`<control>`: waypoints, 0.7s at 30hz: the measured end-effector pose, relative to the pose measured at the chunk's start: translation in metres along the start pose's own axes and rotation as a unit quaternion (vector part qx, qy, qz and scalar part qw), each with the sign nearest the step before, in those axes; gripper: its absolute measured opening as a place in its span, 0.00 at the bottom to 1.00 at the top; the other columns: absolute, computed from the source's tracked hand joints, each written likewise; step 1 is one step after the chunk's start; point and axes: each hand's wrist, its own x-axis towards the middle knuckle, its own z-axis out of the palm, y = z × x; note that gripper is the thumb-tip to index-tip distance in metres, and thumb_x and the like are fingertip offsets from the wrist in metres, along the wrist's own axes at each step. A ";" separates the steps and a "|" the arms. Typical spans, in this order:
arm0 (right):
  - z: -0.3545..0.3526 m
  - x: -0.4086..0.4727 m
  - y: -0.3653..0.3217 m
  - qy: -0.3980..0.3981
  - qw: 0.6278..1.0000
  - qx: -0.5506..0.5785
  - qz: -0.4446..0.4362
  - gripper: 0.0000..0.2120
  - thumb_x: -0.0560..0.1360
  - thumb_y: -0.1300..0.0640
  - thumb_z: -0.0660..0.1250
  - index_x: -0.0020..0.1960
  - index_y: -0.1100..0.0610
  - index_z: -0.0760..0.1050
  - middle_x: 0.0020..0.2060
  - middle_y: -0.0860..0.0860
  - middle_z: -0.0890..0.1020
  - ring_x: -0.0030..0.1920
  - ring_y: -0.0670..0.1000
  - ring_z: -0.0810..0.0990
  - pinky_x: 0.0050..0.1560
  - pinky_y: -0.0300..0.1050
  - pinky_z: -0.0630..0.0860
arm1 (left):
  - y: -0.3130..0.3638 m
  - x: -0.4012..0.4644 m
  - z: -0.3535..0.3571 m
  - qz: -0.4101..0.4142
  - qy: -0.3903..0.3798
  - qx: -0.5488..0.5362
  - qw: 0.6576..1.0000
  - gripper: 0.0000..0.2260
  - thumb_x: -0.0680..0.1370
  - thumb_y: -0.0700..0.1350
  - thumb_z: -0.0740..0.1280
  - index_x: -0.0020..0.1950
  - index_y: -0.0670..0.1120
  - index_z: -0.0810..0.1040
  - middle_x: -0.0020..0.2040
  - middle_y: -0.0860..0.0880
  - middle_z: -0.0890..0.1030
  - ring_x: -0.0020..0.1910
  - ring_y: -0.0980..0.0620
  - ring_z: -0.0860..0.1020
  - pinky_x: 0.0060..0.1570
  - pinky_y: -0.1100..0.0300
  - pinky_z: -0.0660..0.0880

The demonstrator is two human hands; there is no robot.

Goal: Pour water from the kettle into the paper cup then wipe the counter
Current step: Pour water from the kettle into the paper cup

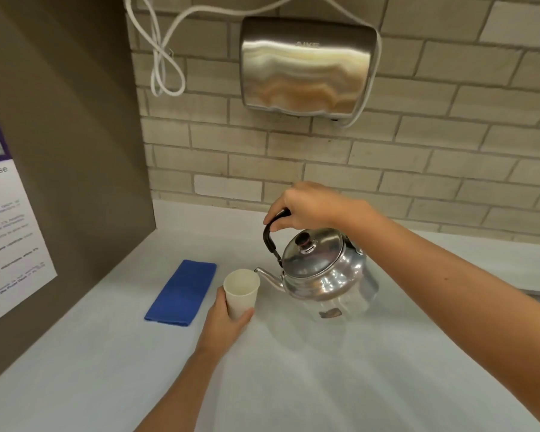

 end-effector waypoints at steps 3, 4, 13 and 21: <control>-0.004 0.005 -0.006 -0.015 1.000 -0.013 -0.010 0.10 0.72 0.48 0.70 0.53 0.46 0.81 0.37 0.43 0.79 0.33 0.42 0.71 0.31 0.34 0.63 | 0.000 0.000 0.000 -0.006 -0.003 -0.003 1.000 0.32 0.69 0.49 0.74 0.67 0.54 0.60 0.58 0.57 0.71 0.55 0.55 0.71 0.53 0.60 0.69; -0.005 0.006 -0.007 -0.019 1.000 -0.014 -0.012 0.10 0.72 0.48 0.70 0.52 0.46 0.81 0.36 0.42 0.77 0.33 0.41 0.71 0.31 0.34 0.63 | 0.001 0.000 0.000 -0.007 -0.003 -0.004 1.000 0.32 0.69 0.49 0.74 0.67 0.54 0.60 0.58 0.57 0.71 0.55 0.55 0.71 0.53 0.60 0.69; -0.008 0.013 -0.013 -0.054 0.998 -0.016 -0.008 0.09 0.71 0.48 0.71 0.50 0.47 0.81 0.31 0.36 0.71 0.34 0.42 0.71 0.32 0.37 0.65 | 0.003 -0.001 0.000 -0.009 -0.002 0.003 1.000 0.34 0.69 0.49 0.74 0.69 0.52 0.59 0.59 0.56 0.70 0.58 0.54 0.70 0.56 0.59 0.70; -0.014 0.015 -0.019 -0.058 0.998 -0.028 -0.006 0.10 0.72 0.49 0.70 0.52 0.48 0.81 0.29 0.36 0.69 0.32 0.39 0.68 0.30 0.38 0.62 | 0.003 -0.002 0.000 -0.009 0.000 0.002 1.000 0.34 0.69 0.49 0.74 0.68 0.53 0.60 0.58 0.55 0.71 0.56 0.53 0.72 0.54 0.59 0.70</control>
